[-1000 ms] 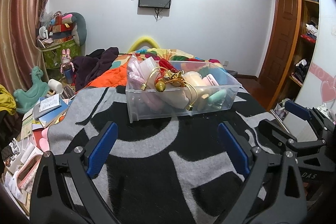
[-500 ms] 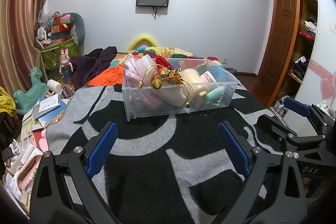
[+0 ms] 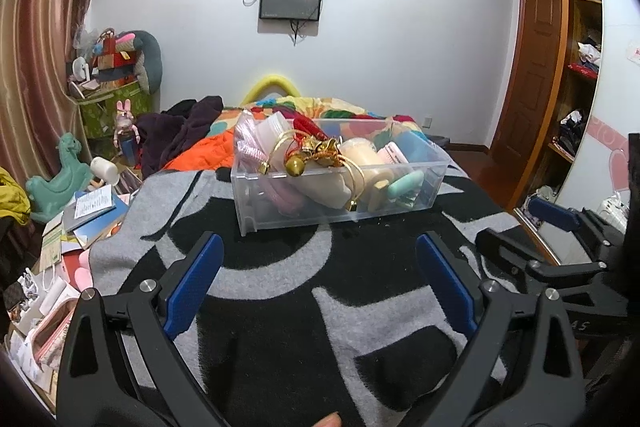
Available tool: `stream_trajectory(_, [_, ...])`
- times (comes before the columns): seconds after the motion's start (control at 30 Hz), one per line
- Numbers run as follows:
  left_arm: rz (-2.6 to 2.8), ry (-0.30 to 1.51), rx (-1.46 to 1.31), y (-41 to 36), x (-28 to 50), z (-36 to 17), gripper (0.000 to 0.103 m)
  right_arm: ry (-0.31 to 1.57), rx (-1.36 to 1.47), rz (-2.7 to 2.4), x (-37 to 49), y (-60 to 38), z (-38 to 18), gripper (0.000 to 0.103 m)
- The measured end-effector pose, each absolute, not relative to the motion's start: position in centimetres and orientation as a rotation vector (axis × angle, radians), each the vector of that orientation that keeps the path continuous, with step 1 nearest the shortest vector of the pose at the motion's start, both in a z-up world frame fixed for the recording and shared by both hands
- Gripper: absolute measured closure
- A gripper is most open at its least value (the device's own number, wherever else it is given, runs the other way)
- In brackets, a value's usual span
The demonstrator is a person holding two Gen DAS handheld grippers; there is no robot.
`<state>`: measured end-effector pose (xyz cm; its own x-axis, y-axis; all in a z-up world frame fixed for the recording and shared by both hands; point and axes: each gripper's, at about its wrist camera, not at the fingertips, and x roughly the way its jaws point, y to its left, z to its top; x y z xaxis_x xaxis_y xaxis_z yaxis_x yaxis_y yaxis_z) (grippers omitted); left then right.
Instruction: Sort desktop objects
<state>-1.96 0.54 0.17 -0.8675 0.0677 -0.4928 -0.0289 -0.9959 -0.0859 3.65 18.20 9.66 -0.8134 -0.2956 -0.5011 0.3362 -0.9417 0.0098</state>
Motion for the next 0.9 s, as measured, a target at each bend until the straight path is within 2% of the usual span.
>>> stream_trajectory(0.27, [3.010, -0.172, -0.756, 0.00, -1.57, 0.67, 0.005, 0.080, 0.752, -2.700, 3.38, 18.55, 9.47, 0.004])
stream_trajectory(0.9, [2.961, -0.153, -0.771, 0.53, -1.70, 0.46, 0.002, 0.102, 0.750, -2.697, 3.71, 18.04, 9.45, 0.004])
